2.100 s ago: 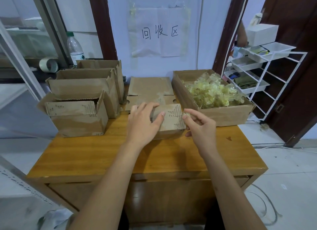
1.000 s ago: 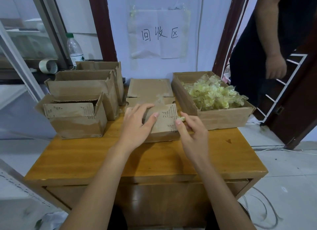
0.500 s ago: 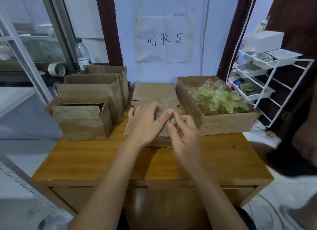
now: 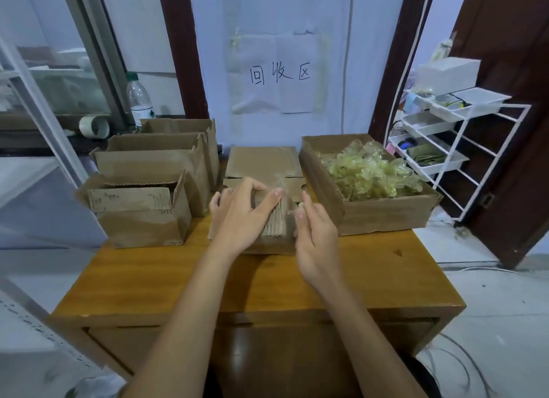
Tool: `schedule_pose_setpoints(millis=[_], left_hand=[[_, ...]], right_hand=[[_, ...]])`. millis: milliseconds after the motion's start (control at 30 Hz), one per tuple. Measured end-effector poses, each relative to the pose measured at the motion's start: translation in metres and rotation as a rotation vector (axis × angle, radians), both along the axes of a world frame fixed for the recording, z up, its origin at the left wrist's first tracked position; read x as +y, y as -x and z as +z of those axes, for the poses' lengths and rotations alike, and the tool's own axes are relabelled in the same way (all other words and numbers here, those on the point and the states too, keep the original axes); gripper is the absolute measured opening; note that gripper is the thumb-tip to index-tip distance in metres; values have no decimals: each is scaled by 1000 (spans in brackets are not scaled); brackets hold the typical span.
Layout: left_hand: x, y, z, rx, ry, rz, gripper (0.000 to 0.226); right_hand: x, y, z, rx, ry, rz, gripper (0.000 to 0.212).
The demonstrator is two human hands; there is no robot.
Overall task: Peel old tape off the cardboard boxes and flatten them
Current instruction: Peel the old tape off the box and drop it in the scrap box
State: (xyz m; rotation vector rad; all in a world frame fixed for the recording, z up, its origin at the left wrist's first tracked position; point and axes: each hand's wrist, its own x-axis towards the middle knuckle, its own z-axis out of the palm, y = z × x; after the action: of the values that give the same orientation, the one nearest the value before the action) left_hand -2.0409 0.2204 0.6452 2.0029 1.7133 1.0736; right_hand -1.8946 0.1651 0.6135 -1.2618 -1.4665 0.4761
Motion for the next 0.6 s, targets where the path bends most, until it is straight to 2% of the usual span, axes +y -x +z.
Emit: schedule_pose_setpoints(millis=[133,167,233,300,433,600], left_hand=[[-1,10,1,-88,13,8,38],[-1,13,0,-111,9,-1,39],[0,18,-1,-159,-12,-12,43],[0,21,-2,-191,-27,-12,46],[-3,21,-1,-199,-52,-22,50],[-3,24,-3,-224,-55,-21,44]], right_hand=[[0,1,-1,50,-10,14,56],[0,3,0,87,-32,16,51],[0,6,1,137,-87,-28,29],[1,9,2,116,-134,-72,15],[2,14,-3,72,-204,-86,6],[7,15,-8,-73,-266,-126,8]])
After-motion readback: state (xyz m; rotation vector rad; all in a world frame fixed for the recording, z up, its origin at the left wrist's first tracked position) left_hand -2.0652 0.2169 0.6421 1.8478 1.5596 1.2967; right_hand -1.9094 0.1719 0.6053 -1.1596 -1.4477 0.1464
